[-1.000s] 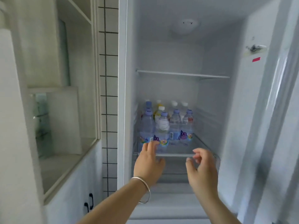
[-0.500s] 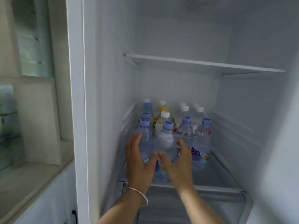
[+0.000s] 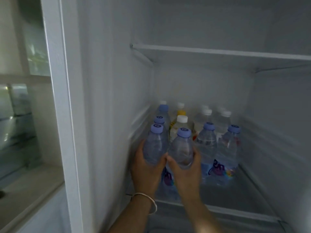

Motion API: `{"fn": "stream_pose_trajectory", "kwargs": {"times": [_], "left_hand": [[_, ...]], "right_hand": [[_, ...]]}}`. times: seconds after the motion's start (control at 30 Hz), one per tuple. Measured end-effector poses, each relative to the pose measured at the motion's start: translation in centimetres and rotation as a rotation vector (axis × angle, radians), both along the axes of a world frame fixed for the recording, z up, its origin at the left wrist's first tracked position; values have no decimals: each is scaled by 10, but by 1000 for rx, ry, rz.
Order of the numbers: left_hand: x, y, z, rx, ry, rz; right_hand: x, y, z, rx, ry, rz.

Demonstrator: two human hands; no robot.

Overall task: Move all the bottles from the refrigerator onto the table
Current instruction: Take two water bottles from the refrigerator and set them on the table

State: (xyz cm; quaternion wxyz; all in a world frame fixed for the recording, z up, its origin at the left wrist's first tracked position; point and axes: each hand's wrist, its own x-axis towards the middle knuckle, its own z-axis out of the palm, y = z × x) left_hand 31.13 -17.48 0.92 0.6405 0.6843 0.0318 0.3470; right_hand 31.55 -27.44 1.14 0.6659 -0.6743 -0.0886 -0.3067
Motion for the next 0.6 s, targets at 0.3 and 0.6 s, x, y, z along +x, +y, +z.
{"fn": "stream_pose_trajectory", "kwargs": {"times": [0.3,0.6], "left_hand": [[-36,1,20,79,-70,-34],[-156,24,49,94,-287,-96]], "right_hand": [[-42,4,16,101,-47,-56],[-165,21,52,-10,-228,-316]]}}
